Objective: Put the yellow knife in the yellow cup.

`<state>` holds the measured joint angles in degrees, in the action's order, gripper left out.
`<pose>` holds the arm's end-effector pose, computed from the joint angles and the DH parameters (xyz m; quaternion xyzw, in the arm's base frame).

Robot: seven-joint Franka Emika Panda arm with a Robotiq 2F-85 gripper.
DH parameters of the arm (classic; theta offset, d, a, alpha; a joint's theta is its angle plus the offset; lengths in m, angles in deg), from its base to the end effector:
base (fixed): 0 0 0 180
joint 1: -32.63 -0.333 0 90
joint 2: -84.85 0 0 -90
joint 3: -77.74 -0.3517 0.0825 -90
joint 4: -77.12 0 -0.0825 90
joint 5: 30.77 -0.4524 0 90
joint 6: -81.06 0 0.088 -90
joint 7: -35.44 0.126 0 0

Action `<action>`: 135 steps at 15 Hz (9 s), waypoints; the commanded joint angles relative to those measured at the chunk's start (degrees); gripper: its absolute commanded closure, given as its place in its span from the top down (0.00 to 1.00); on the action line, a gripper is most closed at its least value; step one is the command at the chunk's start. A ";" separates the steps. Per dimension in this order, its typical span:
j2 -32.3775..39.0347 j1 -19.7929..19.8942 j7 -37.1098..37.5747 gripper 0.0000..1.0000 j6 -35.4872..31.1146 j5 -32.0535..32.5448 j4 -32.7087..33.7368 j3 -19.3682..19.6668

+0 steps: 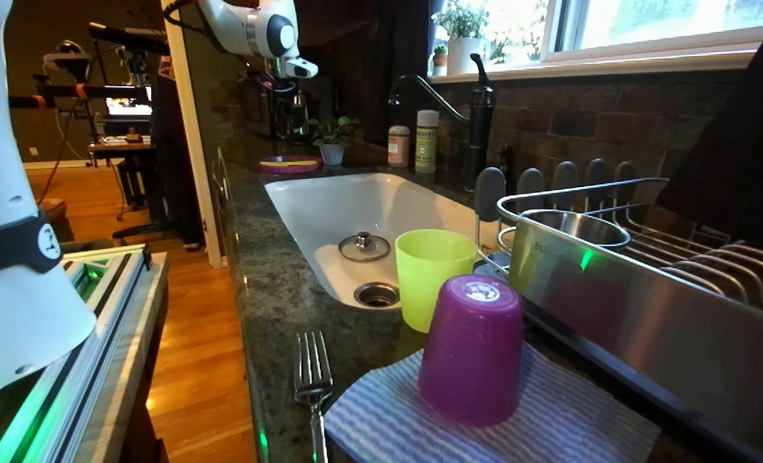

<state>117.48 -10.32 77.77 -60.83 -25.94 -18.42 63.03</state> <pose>0.4385 0.6476 0.2806 -0.9819 -0.1336 -0.0558 0.1219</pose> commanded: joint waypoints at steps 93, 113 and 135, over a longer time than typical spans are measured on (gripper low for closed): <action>-22.29 35.75 106.74 0.02 64.15 65.98 -41.77 7.57; -12.72 41.09 103.01 0.02 55.44 65.84 -37.04 11.05; -8.57 38.83 102.18 0.34 56.90 66.56 -36.40 9.66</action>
<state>107.89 29.53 180.77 -3.89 40.03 -56.37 73.30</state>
